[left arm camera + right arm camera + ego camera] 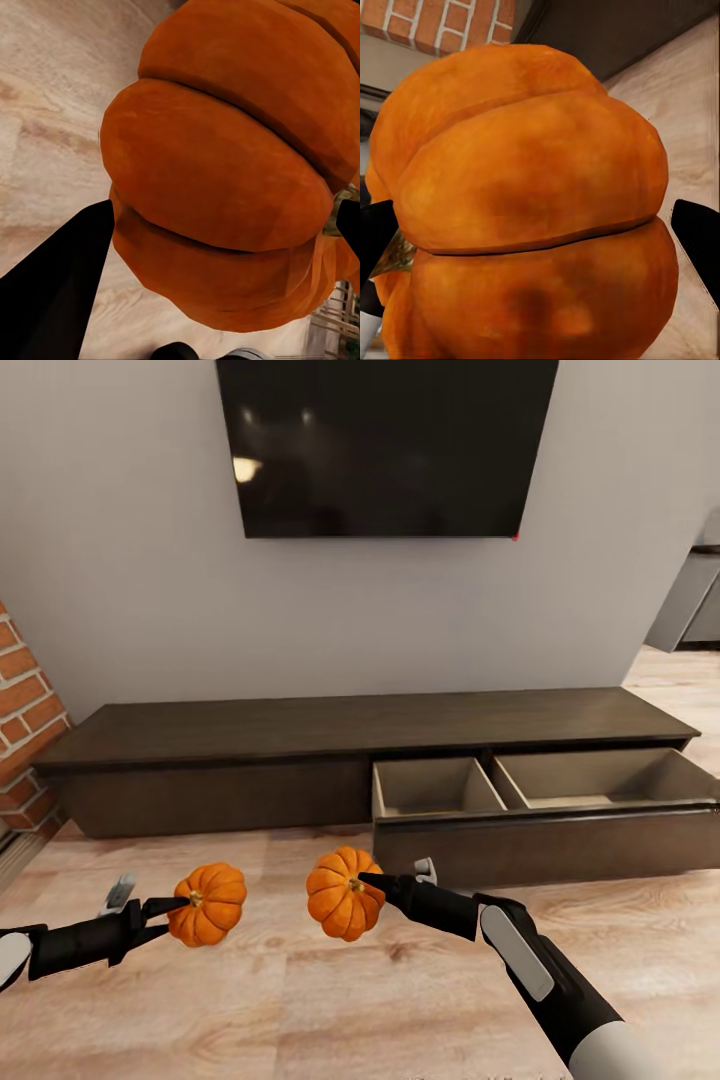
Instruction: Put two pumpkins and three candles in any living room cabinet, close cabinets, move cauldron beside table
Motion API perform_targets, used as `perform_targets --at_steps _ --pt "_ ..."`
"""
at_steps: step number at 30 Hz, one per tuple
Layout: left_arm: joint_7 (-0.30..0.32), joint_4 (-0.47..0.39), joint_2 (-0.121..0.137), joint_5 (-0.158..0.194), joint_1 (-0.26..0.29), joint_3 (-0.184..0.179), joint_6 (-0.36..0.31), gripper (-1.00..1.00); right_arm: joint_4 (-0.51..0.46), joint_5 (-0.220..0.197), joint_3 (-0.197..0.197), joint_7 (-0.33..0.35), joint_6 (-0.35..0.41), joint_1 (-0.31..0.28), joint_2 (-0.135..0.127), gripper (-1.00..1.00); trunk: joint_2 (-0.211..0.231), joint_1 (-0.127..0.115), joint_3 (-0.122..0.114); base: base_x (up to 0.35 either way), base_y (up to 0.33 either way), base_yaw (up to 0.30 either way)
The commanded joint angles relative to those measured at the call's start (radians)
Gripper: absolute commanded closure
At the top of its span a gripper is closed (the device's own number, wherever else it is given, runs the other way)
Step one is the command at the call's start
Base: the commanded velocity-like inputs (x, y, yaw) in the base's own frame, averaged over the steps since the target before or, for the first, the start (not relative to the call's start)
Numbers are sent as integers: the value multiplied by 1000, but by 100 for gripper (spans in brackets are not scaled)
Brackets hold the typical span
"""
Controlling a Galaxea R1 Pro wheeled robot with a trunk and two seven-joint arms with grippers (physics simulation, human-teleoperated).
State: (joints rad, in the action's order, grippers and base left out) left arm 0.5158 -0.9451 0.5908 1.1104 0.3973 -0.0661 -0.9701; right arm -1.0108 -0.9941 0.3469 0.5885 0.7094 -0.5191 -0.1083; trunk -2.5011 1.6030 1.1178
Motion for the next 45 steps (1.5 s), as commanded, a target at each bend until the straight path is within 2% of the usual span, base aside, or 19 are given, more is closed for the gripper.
perform_targets --at_steps 1,7,23,29,40,45 --pt "6 0 0 2 0 2 -2 100 0 -6 1 -2 4 -1 -1 100 0 0 1 0 0 -274" --pt "6 0 0 2 1 18 -2 100 1 -6 1 -2 4 -1 -1 100 0 0 1 -43 0 -279" --pt "6 0 0 3 0 24 -4 100 17 -8 1 -1 4 -1 -1 100 0 0 -2 -57 0 -280" --pt "6 0 0 2 1 25 -4 100 18 -14 1 -2 4 -1 0 100 1 -3 -28 0 0 -280" --pt "6 0 0 0 1 25 -4 100 62 -29 -2 -4 7 -1 5 100 77 -44 -63 0 0 -274" --pt "6 0 0 0 1 25 -4 100 64 -69 -7 -8 14 -1 5 100 112 -64 -73 0 0 -214"
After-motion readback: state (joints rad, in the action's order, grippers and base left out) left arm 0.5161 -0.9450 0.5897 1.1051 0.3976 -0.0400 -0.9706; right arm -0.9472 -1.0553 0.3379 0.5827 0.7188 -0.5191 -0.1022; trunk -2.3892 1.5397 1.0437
